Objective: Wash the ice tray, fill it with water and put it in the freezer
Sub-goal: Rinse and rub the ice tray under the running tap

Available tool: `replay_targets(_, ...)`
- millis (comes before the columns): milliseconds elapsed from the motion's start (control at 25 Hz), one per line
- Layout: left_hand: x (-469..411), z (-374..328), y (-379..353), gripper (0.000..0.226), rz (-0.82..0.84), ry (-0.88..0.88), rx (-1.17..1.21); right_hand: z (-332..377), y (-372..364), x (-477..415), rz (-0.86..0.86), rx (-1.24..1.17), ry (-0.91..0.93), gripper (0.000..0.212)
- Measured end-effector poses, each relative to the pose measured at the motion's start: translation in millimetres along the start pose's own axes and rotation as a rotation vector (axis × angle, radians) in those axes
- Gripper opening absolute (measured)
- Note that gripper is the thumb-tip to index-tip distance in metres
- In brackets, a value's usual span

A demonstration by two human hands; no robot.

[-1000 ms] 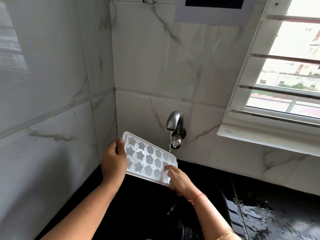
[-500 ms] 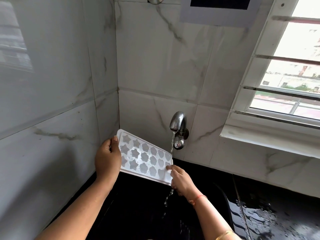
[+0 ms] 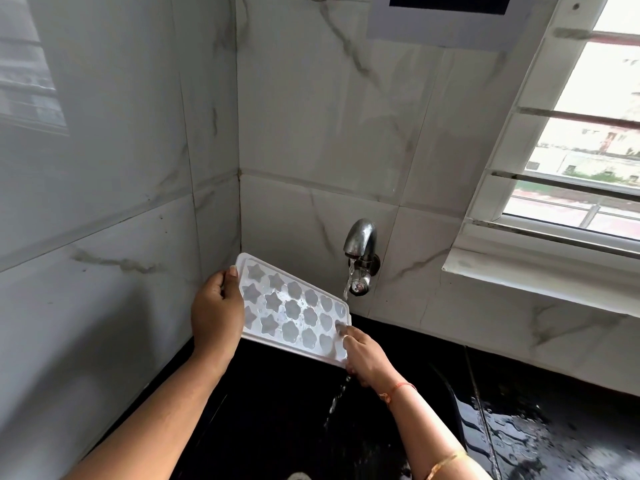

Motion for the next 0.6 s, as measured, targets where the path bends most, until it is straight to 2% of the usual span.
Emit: replay_targets(600,4,4,-3,0.031,0.005,0.013,0.023,-3,-4,-11,0.013,-0.002,-0.012,0.040)
Point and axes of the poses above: each hand's wrist, its own x-axis away from the middle knuckle, its own y-axis out of the back of the hand, z = x × y, the point moved 3 cm from there along -x, towards the middle knuckle, and after that the axes turned 12 degrees about -y, right-handed, at the moved point
